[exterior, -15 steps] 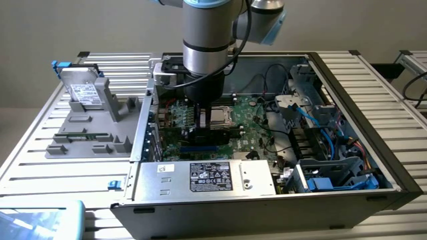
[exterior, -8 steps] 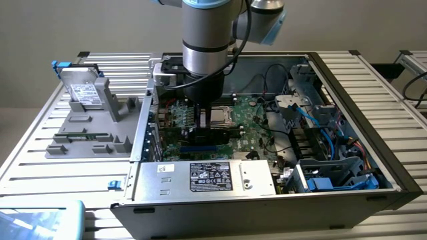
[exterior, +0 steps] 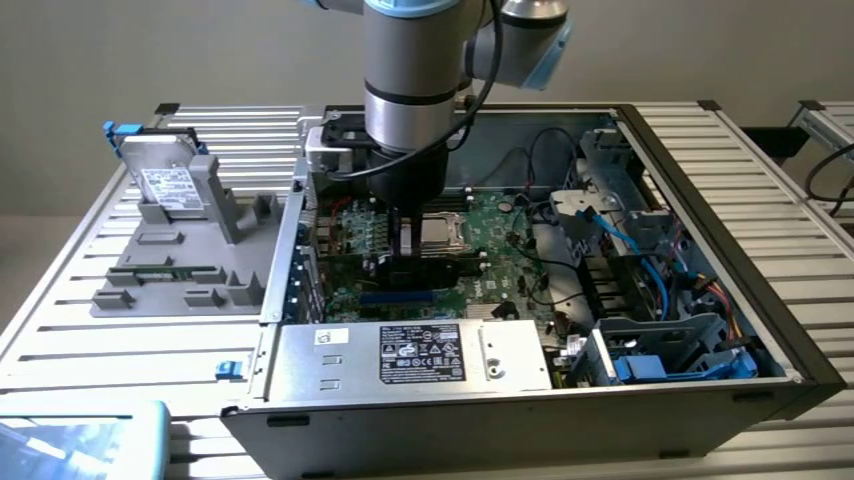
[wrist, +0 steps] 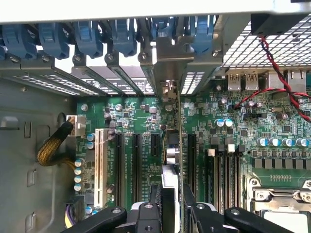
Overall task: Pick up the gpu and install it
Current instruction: 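Insert the gpu into the slot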
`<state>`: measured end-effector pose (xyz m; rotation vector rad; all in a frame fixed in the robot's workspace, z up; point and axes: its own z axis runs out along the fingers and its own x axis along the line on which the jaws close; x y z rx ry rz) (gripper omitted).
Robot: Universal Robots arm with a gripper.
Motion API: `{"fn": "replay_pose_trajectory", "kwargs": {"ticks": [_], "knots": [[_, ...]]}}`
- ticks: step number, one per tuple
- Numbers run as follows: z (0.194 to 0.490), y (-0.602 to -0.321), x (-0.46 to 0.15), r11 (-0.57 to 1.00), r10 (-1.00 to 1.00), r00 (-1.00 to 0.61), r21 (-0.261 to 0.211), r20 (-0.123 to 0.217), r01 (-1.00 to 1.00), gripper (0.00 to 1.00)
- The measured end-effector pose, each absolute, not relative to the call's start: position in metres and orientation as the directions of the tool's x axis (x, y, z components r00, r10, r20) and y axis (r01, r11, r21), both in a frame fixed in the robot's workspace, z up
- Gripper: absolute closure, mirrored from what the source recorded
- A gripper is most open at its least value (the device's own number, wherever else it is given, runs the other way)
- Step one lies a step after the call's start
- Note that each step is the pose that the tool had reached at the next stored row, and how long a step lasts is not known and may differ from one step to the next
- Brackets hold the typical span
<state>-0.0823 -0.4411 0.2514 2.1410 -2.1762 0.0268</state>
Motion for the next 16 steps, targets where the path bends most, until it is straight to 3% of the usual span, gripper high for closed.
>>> {"fn": "replay_pose_trajectory", "kwargs": {"ticks": [16], "knots": [[0.2510, -0.4429, -0.0822, 0.017, -0.998, -0.014, 0.050, 0.065, -0.999, 0.72]]}}
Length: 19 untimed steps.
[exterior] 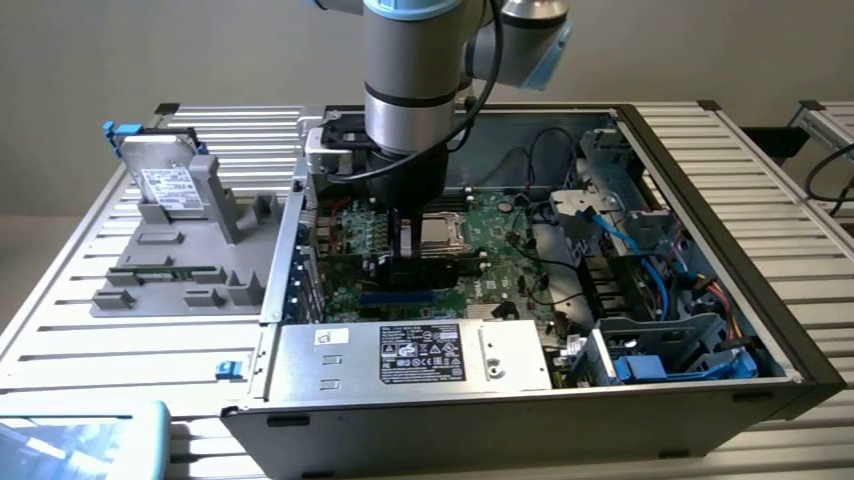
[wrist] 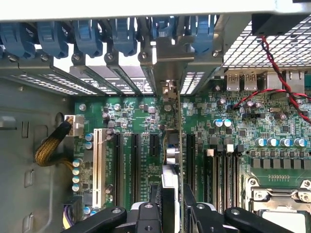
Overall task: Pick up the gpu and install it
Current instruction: 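Insert the gpu into the slot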
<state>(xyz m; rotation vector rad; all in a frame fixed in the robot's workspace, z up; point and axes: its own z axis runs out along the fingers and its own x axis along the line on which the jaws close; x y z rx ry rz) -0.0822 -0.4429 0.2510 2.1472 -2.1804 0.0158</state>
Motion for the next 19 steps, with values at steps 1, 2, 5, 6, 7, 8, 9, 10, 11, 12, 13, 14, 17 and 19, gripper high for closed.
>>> {"fn": "replay_pose_trajectory", "kwargs": {"ticks": [1, 2, 5, 6, 7, 8, 9, 10, 11, 12, 13, 14, 17, 19], "knots": [[0.2510, -0.4430, -0.0822, 0.017, -0.998, -0.014, 0.050, 0.065, -0.999, 0.72], [0.2510, -0.4430, -0.0822, 0.017, -0.998, -0.014, 0.050, 0.065, -0.999, 0.72], [0.2509, -0.4434, -0.0823, 0.017, -0.998, -0.014, 0.050, 0.065, -0.999, 0.72], [0.2508, -0.4435, -0.0822, 0.017, -0.998, -0.014, 0.050, 0.065, -0.999, 0.72], [0.2508, -0.4437, -0.0822, 0.017, -0.998, -0.014, 0.050, 0.065, -0.999, 0.72], [0.2508, -0.4440, -0.0822, 0.017, -0.998, -0.014, 0.050, 0.065, -0.999, 0.72], [0.2507, -0.4443, -0.0822, 0.017, -0.998, -0.014, 0.050, 0.064, -0.999, 0.72], [0.2507, -0.4444, -0.0822, 0.017, -0.998, -0.014, 0.050, 0.064, -0.999, 0.72], [0.2507, -0.4443, -0.0822, 0.017, -0.998, -0.014, 0.050, 0.064, -0.999, 0.72], [0.2507, -0.4443, -0.0822, 0.017, -0.998, -0.014, 0.050, 0.064, -0.999, 0.72], [0.2507, -0.4443, -0.0822, 0.017, -0.998, -0.014, 0.050, 0.064, -0.999, 0.72], [0.2507, -0.4444, -0.0823, 0.017, -0.998, -0.014, 0.050, 0.064, -0.999, 0.72], [0.2505, -0.4444, -0.0823, 0.017, -0.998, -0.014, 0.050, 0.064, -0.999, 0.72], [0.2502, -0.4444, -0.0823, 0.017, -0.998, -0.014, 0.050, 0.064, -0.999, 0.72]]}}
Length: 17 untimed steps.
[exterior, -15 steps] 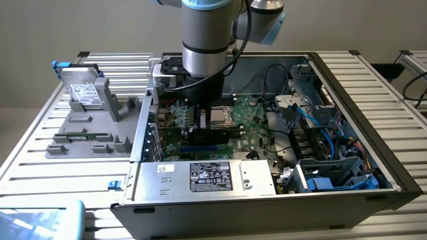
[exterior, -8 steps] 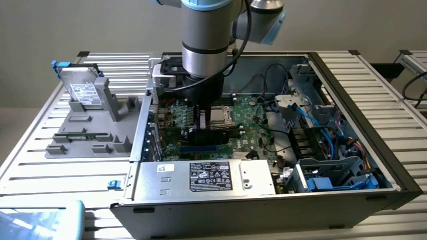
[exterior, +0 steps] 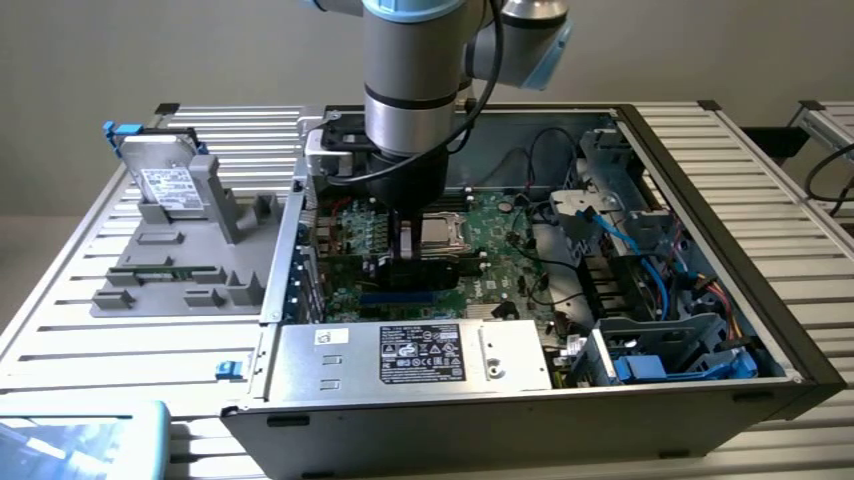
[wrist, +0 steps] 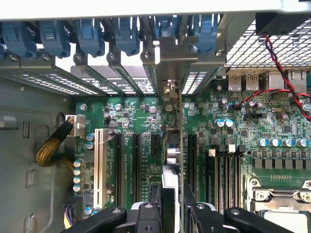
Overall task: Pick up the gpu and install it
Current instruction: 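Insert the gpu into the slot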
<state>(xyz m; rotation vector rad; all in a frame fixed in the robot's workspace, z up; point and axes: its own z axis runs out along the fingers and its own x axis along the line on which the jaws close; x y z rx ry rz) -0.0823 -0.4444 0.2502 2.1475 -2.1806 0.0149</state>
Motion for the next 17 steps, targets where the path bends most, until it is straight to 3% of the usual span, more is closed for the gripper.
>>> {"fn": "replay_pose_trajectory", "kwargs": {"ticks": [17], "knots": [[0.2509, -0.4449, -0.0823, 0.011, -0.998, -0.008, 0.047, 0.058, -0.999, 0.72]]}}
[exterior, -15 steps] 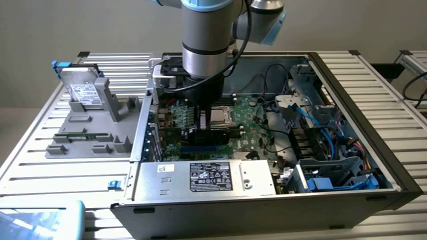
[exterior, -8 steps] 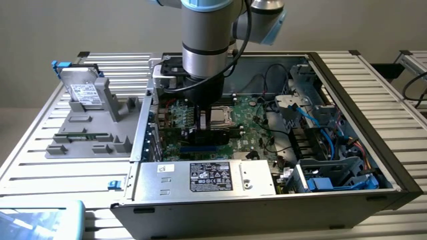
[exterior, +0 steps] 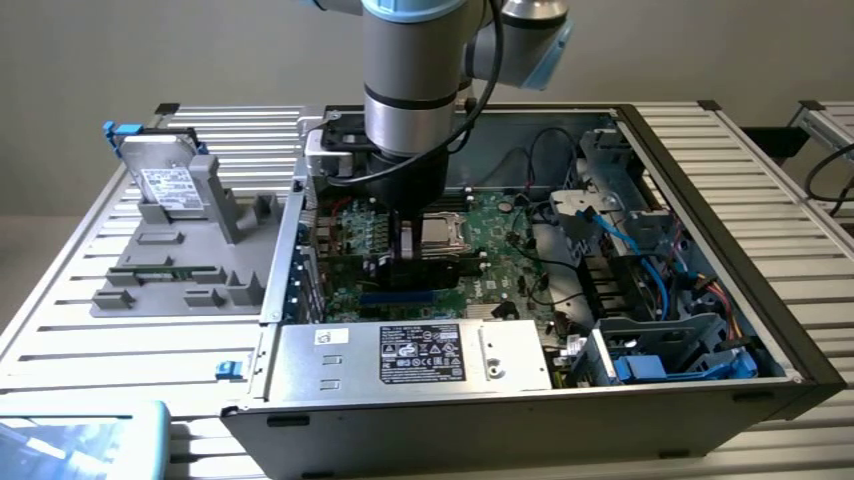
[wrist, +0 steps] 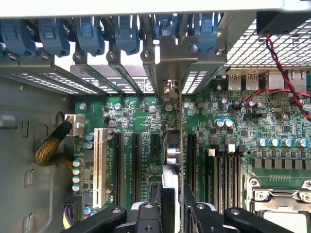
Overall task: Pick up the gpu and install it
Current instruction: 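Insert the gpu into the slot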
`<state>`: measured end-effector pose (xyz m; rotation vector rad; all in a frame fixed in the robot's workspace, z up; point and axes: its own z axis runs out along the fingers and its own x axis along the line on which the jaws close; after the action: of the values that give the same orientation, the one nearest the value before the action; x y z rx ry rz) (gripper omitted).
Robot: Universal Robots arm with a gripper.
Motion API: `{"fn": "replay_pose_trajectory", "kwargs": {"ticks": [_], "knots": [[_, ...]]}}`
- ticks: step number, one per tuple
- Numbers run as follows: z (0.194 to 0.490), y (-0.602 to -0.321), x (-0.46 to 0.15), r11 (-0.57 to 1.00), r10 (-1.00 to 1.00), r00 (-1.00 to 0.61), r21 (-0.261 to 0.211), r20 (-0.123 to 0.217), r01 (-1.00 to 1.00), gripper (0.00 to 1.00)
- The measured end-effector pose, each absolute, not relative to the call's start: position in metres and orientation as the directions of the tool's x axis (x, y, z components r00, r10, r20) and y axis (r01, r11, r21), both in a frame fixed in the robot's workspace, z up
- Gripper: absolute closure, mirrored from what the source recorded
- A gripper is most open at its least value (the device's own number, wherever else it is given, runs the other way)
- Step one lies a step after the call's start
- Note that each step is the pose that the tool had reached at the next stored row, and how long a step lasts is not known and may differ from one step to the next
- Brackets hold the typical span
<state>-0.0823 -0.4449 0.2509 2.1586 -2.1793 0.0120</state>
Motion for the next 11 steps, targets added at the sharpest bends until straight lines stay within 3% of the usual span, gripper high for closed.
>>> {"fn": "replay_pose_trajectory", "kwargs": {"ticks": [11], "knots": [[0.2511, -0.4471, -0.0827, 0.006, -0.998, -0.003, 0.044, 0.057, -0.999, 0.72]]}}
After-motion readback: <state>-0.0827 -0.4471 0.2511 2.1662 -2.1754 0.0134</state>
